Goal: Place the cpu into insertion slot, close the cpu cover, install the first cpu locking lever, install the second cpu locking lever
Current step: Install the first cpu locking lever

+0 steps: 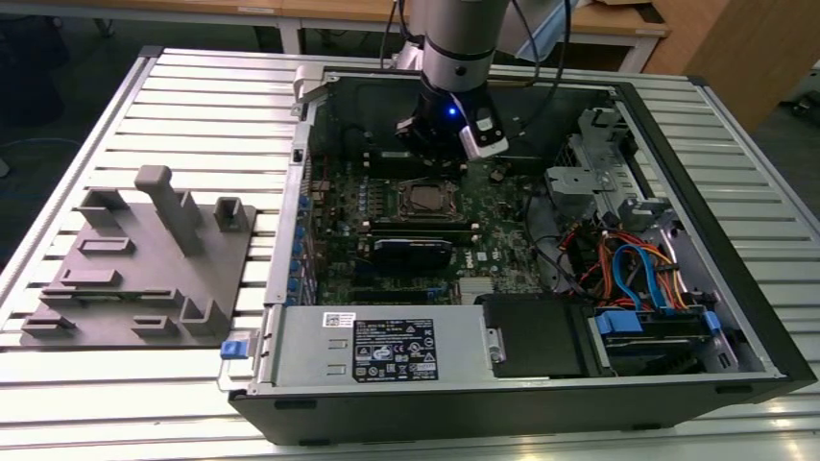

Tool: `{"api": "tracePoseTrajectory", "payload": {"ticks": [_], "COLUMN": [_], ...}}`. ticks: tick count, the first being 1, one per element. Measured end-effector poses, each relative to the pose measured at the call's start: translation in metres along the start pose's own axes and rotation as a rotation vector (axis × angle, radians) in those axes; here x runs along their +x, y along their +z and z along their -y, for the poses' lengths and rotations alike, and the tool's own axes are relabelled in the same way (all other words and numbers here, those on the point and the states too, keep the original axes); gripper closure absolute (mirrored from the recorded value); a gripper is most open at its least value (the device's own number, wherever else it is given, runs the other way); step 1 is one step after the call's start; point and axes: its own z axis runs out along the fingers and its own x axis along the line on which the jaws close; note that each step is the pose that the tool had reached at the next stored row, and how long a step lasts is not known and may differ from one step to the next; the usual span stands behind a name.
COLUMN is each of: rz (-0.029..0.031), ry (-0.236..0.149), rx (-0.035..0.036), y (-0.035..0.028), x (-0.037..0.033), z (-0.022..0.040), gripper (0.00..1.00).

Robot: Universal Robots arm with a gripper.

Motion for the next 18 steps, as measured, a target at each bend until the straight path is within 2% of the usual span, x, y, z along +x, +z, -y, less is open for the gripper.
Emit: {"api": "tracePoseTrajectory", "payload": {"ticks": [5, 18], "rz": [-0.0001, 0.0], "ry": [0.0, 0.0], "rx": [0.0002, 0.0001], "y": [0.0015, 0.0051], "x": [-0.0023, -0.0027], "z": [0.0, 0.0004], "gripper": [0.89, 0.89]}}
